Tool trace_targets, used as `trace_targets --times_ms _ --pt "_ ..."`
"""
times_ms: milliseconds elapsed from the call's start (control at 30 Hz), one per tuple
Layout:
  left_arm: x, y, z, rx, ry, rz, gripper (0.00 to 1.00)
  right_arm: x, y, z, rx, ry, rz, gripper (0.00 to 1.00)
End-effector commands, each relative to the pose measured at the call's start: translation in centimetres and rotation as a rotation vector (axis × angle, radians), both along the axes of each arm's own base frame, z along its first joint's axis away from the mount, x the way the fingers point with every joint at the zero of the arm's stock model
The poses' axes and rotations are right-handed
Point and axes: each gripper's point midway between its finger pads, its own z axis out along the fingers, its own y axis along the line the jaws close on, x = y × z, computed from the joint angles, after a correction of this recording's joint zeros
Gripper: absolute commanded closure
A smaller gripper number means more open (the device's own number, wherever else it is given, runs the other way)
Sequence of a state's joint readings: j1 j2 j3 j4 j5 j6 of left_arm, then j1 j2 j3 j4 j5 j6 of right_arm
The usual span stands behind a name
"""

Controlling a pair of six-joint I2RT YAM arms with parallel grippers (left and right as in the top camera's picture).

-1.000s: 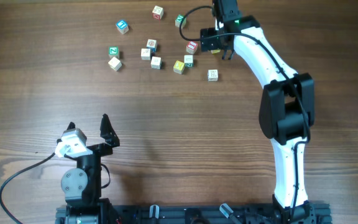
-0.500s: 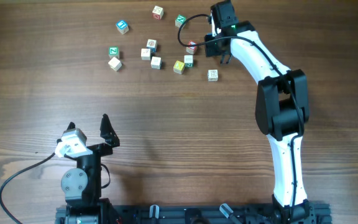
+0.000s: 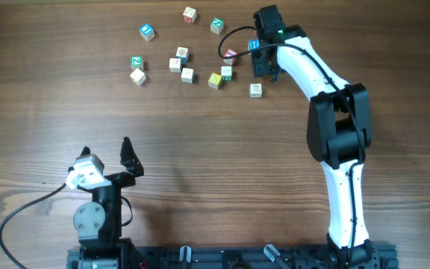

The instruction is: Form a horizontal line

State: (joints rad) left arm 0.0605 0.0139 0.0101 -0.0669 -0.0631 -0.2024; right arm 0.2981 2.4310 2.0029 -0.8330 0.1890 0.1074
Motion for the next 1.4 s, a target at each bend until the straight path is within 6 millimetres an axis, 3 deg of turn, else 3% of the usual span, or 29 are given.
trace_targets --times_ms 0,200,1367 --pt "0.0 0.1 0.0 0.017 -0.003 0.009 0.00 0.0 -0.3 0.3 -0.028 -0.010 -0.006 0.00" --pt "0.0 0.1 0.0 0.017 -0.003 0.009 0.00 0.9 -0.1 6.7 0.008 -0.125 -0.008 0.00" --pt "0.0 0.1 0.0 0.017 -0.003 0.009 0.00 1.7 0.3 7.0 0.027 -0.160 -0.006 0.00"
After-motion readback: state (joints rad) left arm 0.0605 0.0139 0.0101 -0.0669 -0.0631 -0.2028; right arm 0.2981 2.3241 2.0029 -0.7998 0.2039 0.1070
